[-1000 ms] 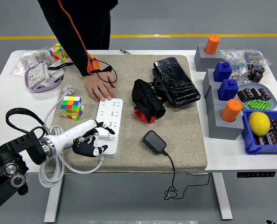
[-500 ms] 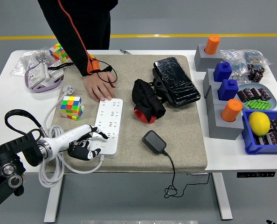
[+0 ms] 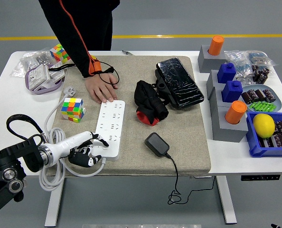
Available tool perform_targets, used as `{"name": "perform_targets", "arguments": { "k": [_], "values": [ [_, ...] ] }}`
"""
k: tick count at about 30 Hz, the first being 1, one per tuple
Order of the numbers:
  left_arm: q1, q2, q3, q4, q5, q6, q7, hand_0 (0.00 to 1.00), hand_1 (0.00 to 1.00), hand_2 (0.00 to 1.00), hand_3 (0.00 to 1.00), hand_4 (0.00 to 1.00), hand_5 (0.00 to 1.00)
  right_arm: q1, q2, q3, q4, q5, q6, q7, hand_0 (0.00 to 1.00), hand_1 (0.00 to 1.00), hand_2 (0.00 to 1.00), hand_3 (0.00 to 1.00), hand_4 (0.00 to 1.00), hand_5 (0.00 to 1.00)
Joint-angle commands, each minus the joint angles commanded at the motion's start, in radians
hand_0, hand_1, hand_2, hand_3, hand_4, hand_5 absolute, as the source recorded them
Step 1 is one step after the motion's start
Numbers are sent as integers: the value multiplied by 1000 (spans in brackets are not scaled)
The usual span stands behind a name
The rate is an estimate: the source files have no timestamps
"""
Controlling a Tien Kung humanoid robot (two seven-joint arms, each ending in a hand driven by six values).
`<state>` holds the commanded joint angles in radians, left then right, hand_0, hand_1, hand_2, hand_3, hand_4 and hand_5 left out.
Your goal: Pull the plug out and thorw away
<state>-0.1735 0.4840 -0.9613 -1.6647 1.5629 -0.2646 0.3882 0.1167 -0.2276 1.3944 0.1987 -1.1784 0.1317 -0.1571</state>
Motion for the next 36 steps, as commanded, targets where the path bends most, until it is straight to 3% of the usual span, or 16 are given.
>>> {"name": "perform_targets", "arguments": {
  "k": [23,36],
  "values": [
    [-1,-3,17,42,-8,-10,4,43,38,113,692,529,2,-6,4,11,0,-4,1,1,633,675,681,596,992,452],
    [6,-1,-57,-26,-24,1,-23,43,38,112,688,527,2,-7,5,12,1,-4,0,1,633,674,681,595,993,451]
  ]
}}
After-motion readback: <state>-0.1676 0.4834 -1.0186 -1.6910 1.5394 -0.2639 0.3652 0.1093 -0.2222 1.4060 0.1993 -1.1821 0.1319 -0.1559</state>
